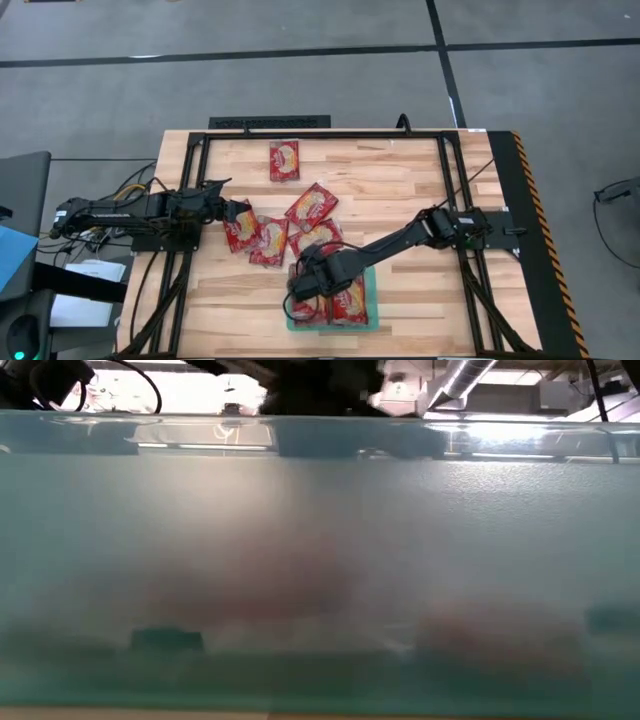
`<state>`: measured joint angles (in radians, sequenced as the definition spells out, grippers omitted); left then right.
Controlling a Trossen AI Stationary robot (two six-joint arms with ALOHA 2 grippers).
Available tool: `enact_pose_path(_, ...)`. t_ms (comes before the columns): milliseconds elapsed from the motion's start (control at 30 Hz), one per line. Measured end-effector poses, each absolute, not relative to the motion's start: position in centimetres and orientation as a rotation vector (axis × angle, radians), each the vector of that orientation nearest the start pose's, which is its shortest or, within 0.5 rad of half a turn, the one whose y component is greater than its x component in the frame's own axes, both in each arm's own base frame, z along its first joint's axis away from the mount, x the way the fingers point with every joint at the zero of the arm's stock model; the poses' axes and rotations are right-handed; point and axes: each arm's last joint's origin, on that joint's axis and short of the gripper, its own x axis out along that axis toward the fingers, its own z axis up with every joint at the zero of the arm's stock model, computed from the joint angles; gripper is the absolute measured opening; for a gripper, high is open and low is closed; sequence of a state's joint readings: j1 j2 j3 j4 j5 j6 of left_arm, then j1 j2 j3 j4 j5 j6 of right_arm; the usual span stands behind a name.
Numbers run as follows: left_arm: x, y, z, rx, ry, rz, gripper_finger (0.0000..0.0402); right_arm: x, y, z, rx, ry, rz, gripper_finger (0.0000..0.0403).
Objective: Sort popcorn bags into baskets
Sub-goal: Put the red popcorn bag into the green bin
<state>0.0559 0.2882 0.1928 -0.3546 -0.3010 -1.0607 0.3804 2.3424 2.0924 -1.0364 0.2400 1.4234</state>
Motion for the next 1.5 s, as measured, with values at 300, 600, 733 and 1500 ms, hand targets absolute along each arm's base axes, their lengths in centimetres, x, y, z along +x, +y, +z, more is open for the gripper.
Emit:
enact_pose_path(300, 10.2, 1.4, 17.4, -0.978, 0.213, 0.549, 0.024, 45.0, 18.3, 20.3, 0.876, 1.033, -0.67, 0.0015)
enact_pose_path(600, 10.3, 1.4, 17.5, -0.994, 0.219, 0.521, 0.024, 45.3, 17.7, 22.5, 0.815, 1.003, -0.604, 0.0033)
enact_pose_path(733, 10.3, 1.2, 17.4, -0.998, 0.253, 0.474, 0.024, 46.9, 15.1, 25.7, 0.783, 0.91, -0.512, 0.0045)
enact_pose_path(1500, 9.0, 1.1, 20.3, -0.975, 0.652, 0.689, 0.024, 50.6, 2.9, 26.4, 0.741, 0.737, -0.554, 0.0229)
